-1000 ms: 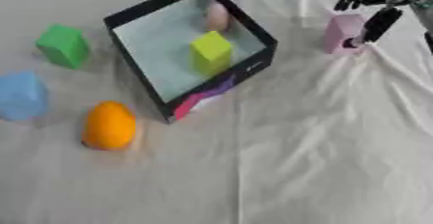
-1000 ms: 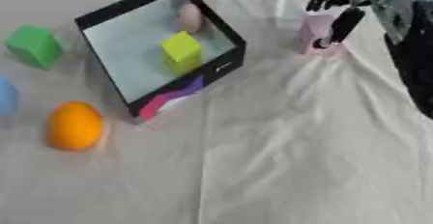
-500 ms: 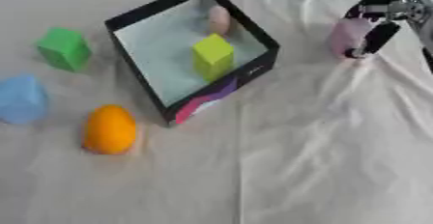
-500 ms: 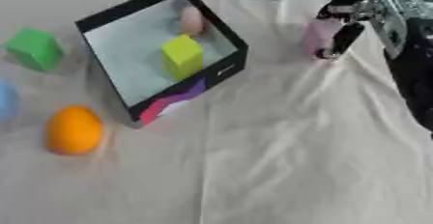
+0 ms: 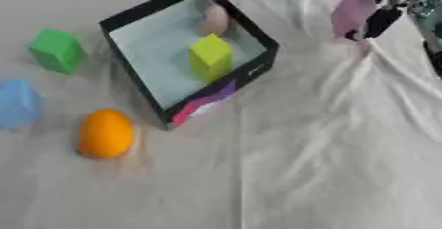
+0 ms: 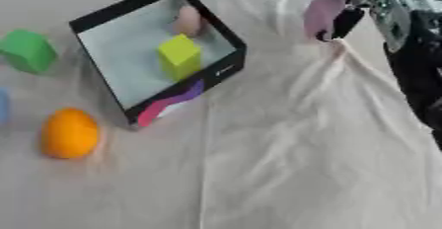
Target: Pick up objects on the table and place them in the box.
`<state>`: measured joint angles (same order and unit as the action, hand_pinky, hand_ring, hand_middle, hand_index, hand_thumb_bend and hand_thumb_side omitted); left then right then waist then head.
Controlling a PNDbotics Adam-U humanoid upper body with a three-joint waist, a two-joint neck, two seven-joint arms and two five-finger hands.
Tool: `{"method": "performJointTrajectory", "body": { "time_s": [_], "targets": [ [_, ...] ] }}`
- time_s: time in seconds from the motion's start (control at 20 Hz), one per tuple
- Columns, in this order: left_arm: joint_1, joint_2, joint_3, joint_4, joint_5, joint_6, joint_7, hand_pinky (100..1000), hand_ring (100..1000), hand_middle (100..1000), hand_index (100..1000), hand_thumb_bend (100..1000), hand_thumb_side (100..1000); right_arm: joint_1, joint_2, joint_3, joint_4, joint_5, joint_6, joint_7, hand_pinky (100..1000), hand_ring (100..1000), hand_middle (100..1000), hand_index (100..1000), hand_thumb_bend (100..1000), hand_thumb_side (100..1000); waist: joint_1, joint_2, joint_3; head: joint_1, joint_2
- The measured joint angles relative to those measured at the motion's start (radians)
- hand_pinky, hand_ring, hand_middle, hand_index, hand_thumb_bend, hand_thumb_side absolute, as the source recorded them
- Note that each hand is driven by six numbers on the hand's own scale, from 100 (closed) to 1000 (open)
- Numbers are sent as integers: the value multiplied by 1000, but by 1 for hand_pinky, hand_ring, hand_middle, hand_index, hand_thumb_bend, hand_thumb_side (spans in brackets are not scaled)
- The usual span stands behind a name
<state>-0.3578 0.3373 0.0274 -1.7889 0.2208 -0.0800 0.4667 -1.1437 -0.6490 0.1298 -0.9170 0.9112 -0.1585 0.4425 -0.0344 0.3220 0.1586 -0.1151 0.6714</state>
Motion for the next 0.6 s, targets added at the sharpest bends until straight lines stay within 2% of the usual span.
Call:
{"method": "performJointTrajectory", "body": {
  "time_s": [0.2,0.3,0.35,0.5,0.6],
  "targets": [
    [6,1,0,0,0,-1,1,855,831,801,789,166,686,-29,-2,21,-76,-67,14,37,700,593,571,671,411,100,0,-2,-6,2,8],
    [6,1,0,0,0,-2,1,856,833,803,790,169,682,-33,-2,32,-98,-86,19,50,708,605,582,680,420,121,0,-4,-2,-3,15],
    [7,1,0,0,1,-2,1,855,834,804,789,166,684,-46,3,45,-111,-96,15,57,710,610,588,682,419,168,0,-10,3,-8,19],
    [9,1,0,1,5,-3,2,851,834,807,805,169,687,-107,53,106,-164,-121,-17,95,718,614,594,686,365,160,0,-38,3,-18,23],
    [9,0,0,1,9,-3,7,851,837,807,801,174,682,-120,103,143,-175,-136,-41,126,716,614,593,685,385,177,0,-40,2,-19,23]
  ]
}}
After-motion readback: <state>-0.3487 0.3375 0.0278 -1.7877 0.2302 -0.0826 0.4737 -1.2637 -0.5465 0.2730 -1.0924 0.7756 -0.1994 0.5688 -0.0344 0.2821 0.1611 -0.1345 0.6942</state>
